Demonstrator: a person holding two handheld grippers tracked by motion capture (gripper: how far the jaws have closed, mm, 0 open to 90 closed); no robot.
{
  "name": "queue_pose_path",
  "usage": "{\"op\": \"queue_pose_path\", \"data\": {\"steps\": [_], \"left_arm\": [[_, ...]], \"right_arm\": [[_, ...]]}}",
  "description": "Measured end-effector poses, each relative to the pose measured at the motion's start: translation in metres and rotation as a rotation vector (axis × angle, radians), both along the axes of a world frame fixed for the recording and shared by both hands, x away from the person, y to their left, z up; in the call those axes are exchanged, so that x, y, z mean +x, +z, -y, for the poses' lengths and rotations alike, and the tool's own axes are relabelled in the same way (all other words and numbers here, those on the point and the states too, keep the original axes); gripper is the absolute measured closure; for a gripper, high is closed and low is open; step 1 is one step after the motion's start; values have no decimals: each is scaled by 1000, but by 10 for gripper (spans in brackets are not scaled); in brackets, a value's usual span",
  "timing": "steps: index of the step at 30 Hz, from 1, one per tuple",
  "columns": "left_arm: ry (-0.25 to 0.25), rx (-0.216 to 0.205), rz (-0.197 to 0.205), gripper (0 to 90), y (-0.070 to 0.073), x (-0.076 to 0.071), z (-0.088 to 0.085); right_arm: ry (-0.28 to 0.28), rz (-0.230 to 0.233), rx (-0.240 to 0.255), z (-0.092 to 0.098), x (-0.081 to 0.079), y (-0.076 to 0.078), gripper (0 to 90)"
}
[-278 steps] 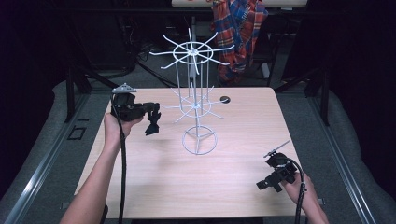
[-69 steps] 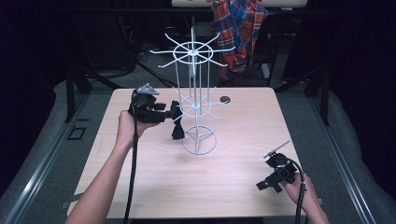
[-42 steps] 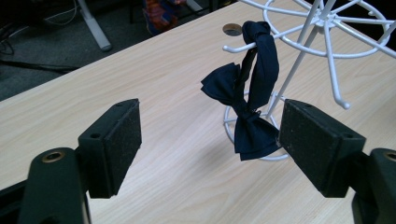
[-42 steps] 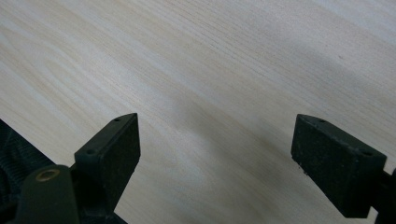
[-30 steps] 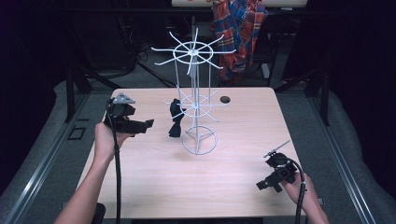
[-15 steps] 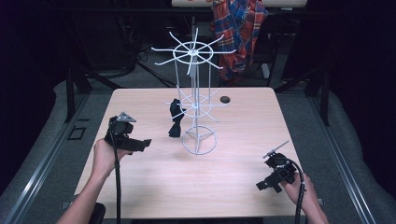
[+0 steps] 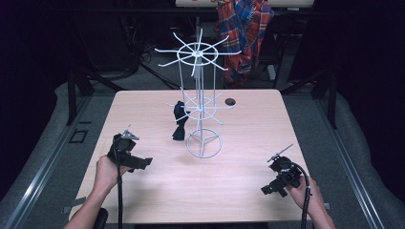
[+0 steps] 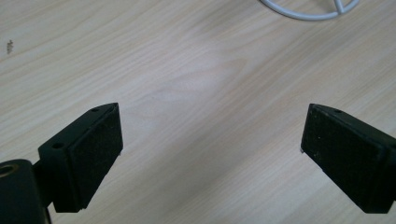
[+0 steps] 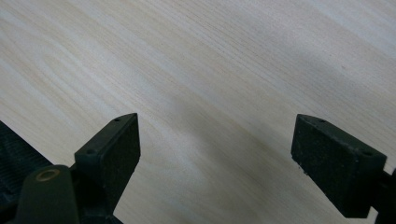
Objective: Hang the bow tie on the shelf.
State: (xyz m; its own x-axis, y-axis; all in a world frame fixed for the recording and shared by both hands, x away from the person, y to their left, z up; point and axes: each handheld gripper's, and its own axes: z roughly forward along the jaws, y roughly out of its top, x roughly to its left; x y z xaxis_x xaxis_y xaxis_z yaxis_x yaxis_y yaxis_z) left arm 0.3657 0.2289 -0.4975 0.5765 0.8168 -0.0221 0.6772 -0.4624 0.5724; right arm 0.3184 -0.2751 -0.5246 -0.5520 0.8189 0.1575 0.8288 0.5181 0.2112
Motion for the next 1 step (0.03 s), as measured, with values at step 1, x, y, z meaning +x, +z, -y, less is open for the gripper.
{"op": "queue_pose_path", "data": {"steps": [1], "left_arm": [[4, -1, 6, 56, -1, 0, 0]], "right_arm": [[-13, -19, 15, -2, 0, 0, 154]]}}
